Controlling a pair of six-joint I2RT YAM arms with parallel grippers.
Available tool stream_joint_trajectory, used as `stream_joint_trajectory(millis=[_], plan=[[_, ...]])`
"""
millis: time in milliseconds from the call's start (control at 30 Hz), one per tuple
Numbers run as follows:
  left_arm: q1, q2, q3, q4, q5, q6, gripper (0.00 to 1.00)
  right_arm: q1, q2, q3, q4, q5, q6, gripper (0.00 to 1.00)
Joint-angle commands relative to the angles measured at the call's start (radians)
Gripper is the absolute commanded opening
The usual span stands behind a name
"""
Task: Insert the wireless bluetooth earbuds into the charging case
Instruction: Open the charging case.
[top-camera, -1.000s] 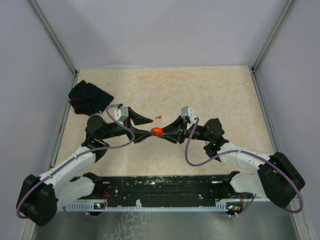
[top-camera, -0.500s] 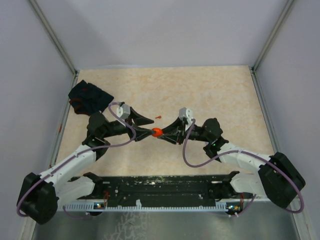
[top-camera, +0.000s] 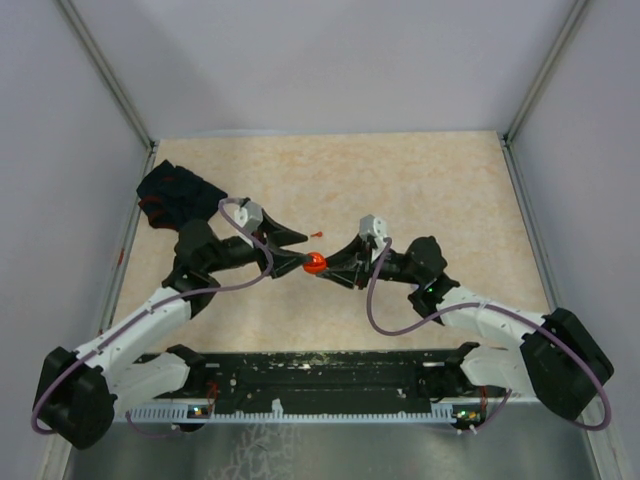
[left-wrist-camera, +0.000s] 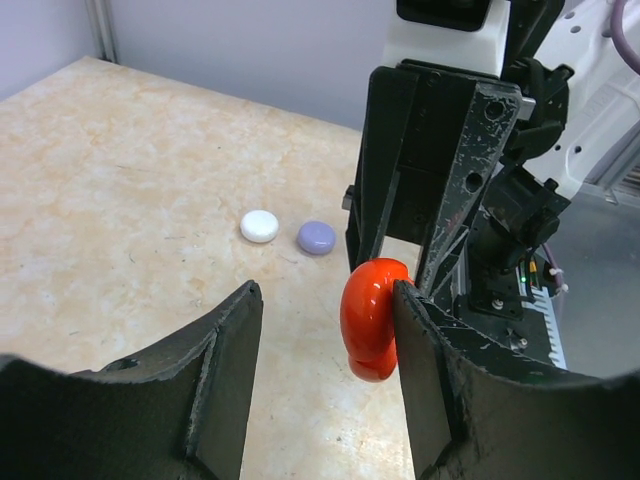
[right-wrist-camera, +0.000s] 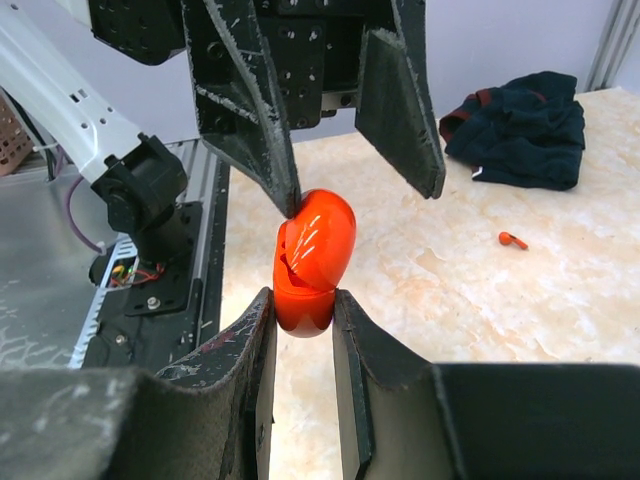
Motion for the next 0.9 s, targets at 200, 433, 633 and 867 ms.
stream_joint_trajectory(millis=[200, 433, 633, 867], plan=[[0.002, 0.010, 0.026, -0.080, -0.116, 0.042, 0.60, 0.022, -0.039, 0.041, 0.122, -0.084, 0.020, 0.00], [0.001, -0.015, 0.027, -0.106, -0.189, 0.048, 0.63, 0.022, -0.041, 0.036, 0.076, -0.045, -0.012, 0.00], [0.002, -0.048, 0.041, -0.186, -0.322, 0.090, 0.66, 0.022, -0.087, 0.007, -0.076, 0.117, -0.107, 0.00], [0.002, -0.006, 0.096, -0.339, -0.475, 0.141, 0.67, 0.022, -0.113, -0.059, -0.085, 0.297, -0.135, 0.00]])
